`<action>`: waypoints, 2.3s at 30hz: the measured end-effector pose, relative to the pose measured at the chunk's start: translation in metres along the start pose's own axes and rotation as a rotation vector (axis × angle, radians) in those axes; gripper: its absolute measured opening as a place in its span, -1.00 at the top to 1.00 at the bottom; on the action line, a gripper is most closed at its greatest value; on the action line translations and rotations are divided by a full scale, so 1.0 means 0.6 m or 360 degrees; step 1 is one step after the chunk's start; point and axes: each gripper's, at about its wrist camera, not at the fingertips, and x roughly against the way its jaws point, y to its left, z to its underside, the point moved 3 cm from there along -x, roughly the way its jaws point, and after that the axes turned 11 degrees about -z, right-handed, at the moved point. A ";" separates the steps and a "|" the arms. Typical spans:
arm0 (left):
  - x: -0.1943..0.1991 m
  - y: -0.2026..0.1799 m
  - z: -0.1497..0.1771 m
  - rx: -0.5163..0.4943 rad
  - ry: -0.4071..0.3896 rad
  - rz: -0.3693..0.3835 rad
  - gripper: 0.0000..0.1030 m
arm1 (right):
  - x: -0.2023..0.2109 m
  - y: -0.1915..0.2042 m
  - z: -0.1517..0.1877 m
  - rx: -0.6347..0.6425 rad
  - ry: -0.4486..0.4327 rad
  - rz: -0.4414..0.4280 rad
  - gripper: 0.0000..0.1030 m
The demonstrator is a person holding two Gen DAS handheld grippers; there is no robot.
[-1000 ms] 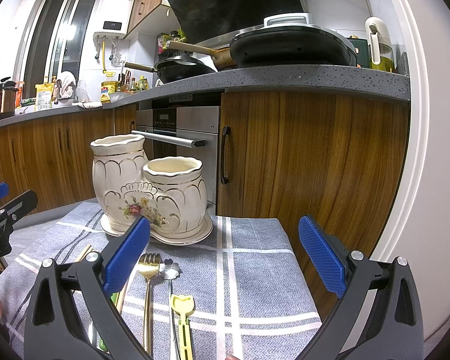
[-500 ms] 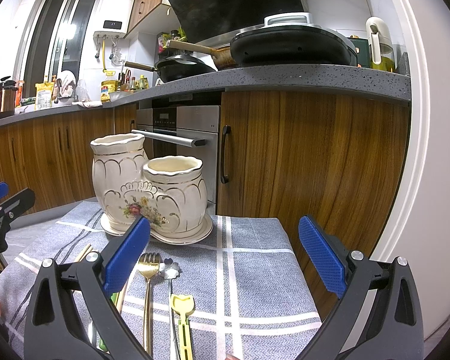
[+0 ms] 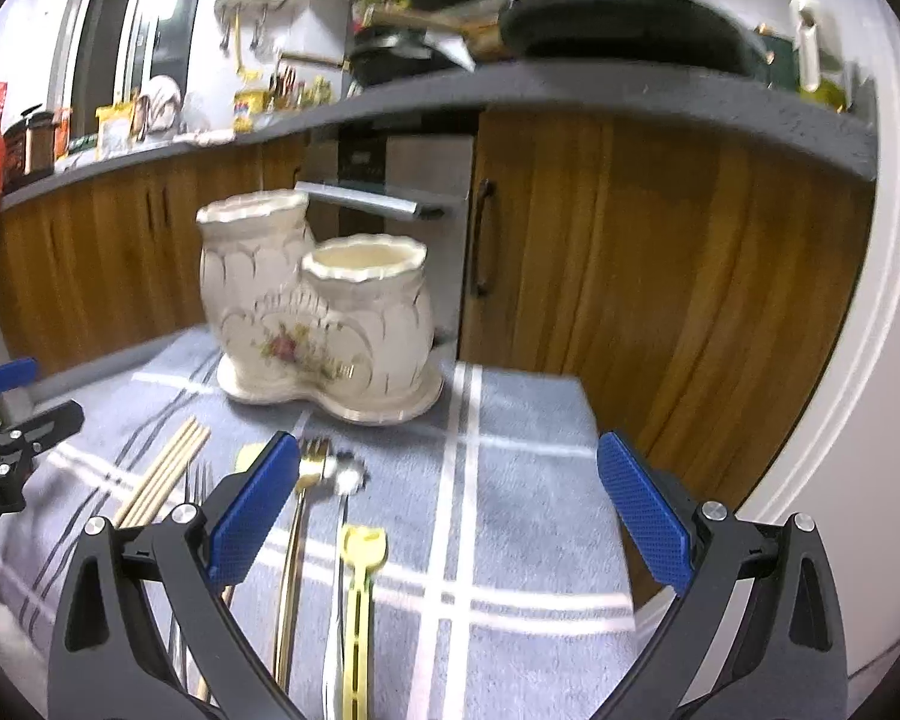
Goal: Organize utensils
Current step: 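Grasp the yellow tulip spoon with the right tool while the left grasps a chopstick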
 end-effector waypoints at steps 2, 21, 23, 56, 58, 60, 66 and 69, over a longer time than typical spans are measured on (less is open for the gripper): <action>-0.012 -0.001 0.009 -0.0033 0.0060 -0.0006 -0.90 | -0.012 -0.004 0.013 -0.0029 0.0115 -0.0062 -0.90; -0.040 -0.006 0.052 -0.0212 0.0330 0.0114 -0.39 | -0.044 0.022 0.059 0.0266 0.0451 -0.0086 -0.20; -0.040 -0.007 0.054 -0.0224 0.0340 0.0119 -0.22 | -0.044 0.022 0.061 0.0248 0.0471 -0.0126 -0.02; -0.022 -0.030 0.033 -0.0210 0.0517 0.0146 0.59 | -0.049 0.030 0.090 0.0166 0.0651 -0.0272 0.79; -0.018 -0.040 0.029 -0.0263 0.0526 0.0132 0.59 | -0.055 0.030 0.091 0.0167 0.0689 -0.0289 0.79; -0.020 -0.051 0.029 -0.0317 0.0548 0.0124 0.59 | -0.053 0.033 0.092 0.0195 0.0702 -0.0284 0.79; -0.030 -0.059 0.041 -0.0410 0.0593 0.0085 0.58 | -0.050 0.026 0.096 0.0224 0.0773 -0.0294 0.79; -0.033 -0.051 0.042 -0.0418 0.0617 0.0055 0.58 | -0.045 0.012 0.099 0.0179 0.0808 -0.0319 0.79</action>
